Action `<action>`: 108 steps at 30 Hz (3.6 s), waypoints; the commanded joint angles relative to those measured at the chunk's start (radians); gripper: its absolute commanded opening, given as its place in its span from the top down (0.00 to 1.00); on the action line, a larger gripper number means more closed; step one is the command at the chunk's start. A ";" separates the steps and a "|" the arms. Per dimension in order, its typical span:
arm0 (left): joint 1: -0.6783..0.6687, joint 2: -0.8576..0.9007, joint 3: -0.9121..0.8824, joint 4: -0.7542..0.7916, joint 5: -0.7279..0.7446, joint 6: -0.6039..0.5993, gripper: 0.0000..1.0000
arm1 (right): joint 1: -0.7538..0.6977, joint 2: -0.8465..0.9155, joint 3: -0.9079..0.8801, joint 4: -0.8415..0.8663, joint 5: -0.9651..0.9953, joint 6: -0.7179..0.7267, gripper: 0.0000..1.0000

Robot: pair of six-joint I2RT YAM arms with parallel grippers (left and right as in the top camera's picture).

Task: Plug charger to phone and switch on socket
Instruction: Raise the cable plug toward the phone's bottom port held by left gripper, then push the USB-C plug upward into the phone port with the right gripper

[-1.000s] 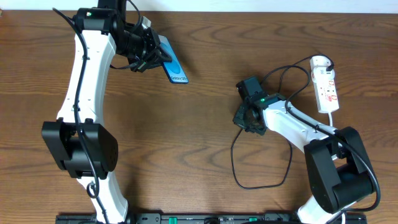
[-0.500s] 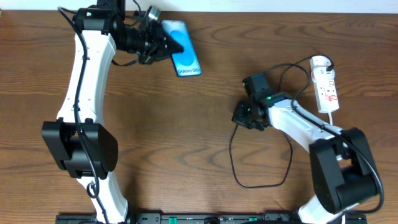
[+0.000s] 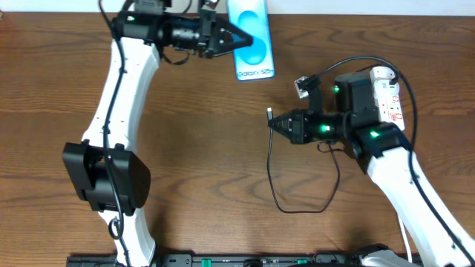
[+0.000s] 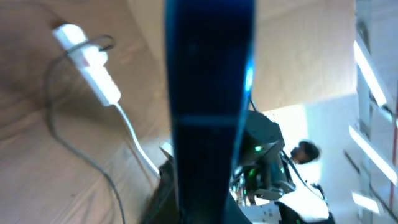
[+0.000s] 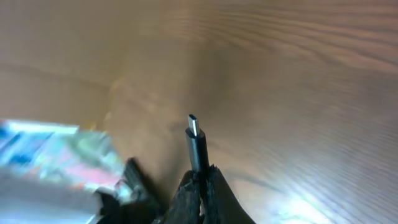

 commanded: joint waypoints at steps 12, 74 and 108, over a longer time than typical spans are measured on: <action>-0.082 -0.037 0.004 0.366 0.038 -0.338 0.92 | -0.033 -0.163 0.002 0.014 -0.158 -0.045 0.99; -0.162 -0.037 0.004 0.416 0.079 -0.323 0.92 | -0.099 -0.212 0.002 0.201 -0.036 0.274 0.99; -0.144 -0.037 0.004 0.416 0.079 -0.285 0.93 | -0.129 -0.212 0.002 0.171 -0.095 0.274 0.99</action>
